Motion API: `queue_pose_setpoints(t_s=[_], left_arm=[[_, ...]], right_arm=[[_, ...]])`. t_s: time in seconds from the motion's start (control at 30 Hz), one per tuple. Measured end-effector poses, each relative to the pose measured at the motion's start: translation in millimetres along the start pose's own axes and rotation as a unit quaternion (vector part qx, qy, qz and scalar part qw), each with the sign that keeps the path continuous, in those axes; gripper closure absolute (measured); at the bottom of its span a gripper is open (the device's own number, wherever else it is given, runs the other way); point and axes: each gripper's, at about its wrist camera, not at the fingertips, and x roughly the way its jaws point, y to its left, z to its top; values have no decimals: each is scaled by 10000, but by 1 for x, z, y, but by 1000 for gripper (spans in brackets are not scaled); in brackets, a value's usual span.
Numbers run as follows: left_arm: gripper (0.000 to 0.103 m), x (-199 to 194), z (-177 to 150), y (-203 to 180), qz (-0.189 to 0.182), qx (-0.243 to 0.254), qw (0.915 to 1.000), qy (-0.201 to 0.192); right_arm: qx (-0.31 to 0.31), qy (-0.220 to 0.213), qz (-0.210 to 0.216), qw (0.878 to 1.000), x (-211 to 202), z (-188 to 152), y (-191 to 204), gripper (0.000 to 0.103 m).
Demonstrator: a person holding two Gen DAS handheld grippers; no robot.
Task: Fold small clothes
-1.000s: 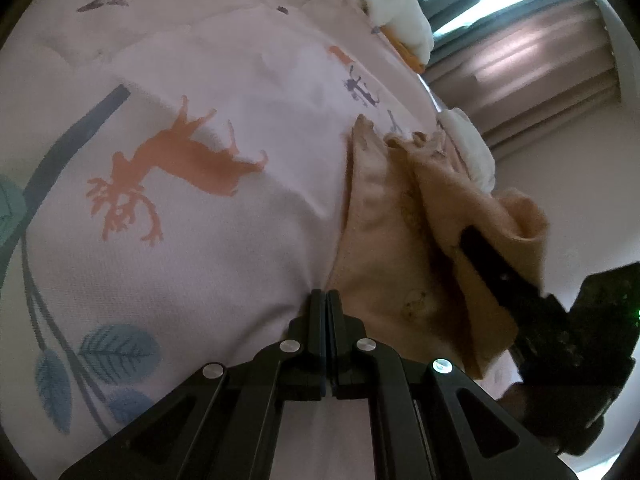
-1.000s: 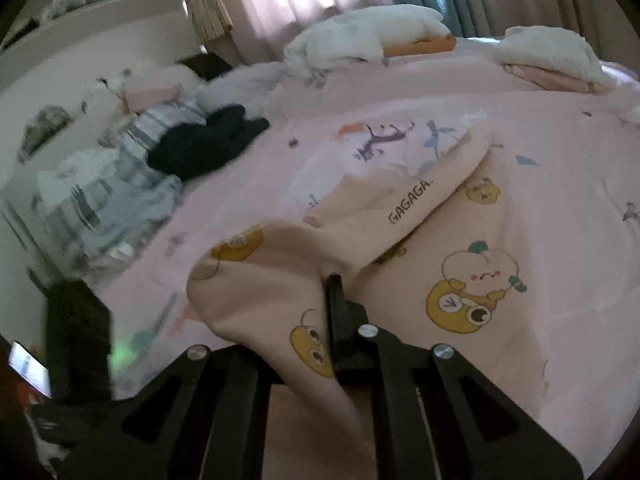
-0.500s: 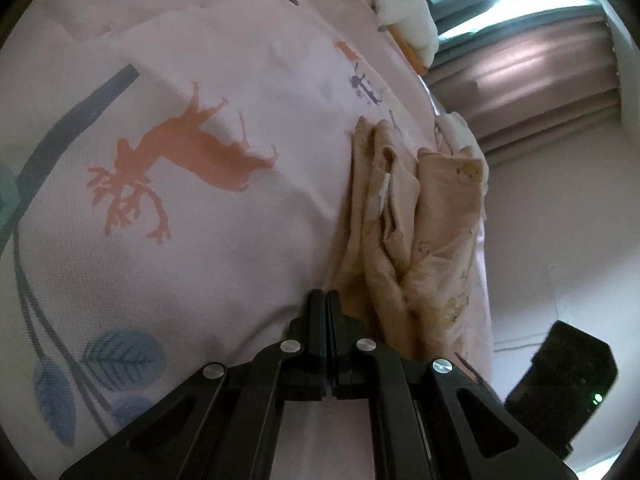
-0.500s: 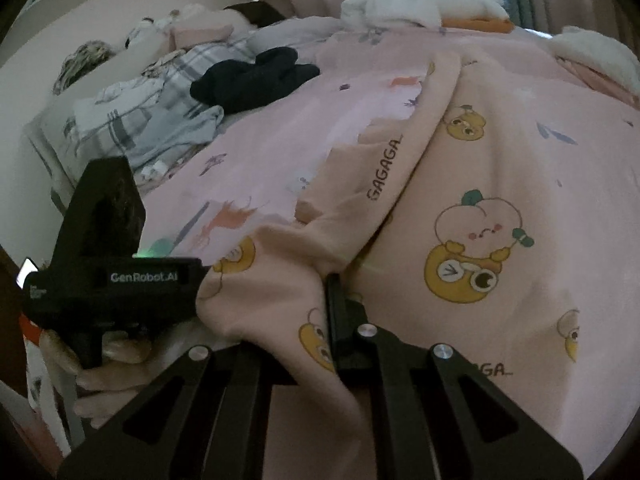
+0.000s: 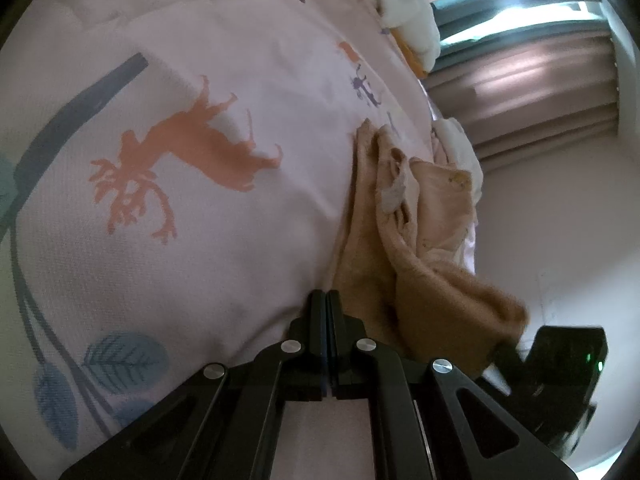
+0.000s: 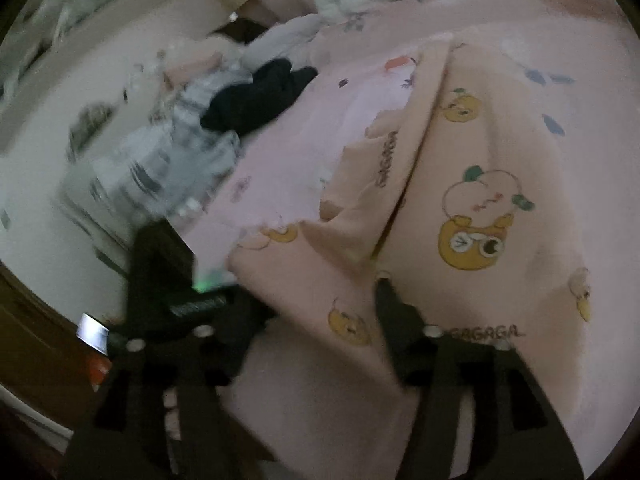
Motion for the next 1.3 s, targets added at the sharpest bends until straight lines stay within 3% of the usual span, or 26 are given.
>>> queue_pose_setpoints(t_s=[0.2,0.27,0.37,0.47,0.57,0.63,0.7,0.73,0.83,0.97,1.03,1.07,1.13,1.17,1.23,1.3], left_arm=[[97,0,0,0,8,9,10000,23],[97,0,1,0,5,-7,10000,28],[97,0,1,0,2,1,10000,28],[97,0,1,0,-12,-17,10000,39],[97,0,2,1,-33,-44,10000,59],[97,1,3,1,-45,-62,9999,72],[97,1,3,1,-51,-87,9999,80],[97,1,3,1,-49,-108,9999,83],[97,2,4,1,-55,-151,9998,82],[97,3,5,2,-88,-159,9998,104],[97,3,5,1,-93,-147,9998,99],[97,3,5,2,-94,-145,9998,99],[97,4,6,2,-106,-163,9998,107],[97,5,6,3,-124,-187,9997,113],[97,4,7,4,-159,-217,9996,125],[97,4,7,5,-179,-248,9995,128]], right_arm=[[919,-368,727,9924,-18,27,-16,30],[879,-507,925,9905,-25,32,-12,27],[767,-877,389,9924,-28,49,-9,23],[845,-624,-124,9944,-3,71,-16,28],[822,-427,64,9957,25,84,-14,46],[623,-412,-376,9965,41,90,-10,87],[512,-262,-1033,9930,58,94,-6,93],[556,-294,-847,9944,63,94,-3,94],[452,-281,-385,9978,68,97,10,92],[296,351,-709,9964,97,100,16,87],[563,659,-653,9941,105,99,9,86],[674,620,-533,9944,99,97,5,84],[974,527,-17,9938,82,97,0,58],[1077,486,193,9928,74,97,-1,55],[1034,270,275,9939,55,98,2,54],[670,95,-84,9977,46,94,8,57]])
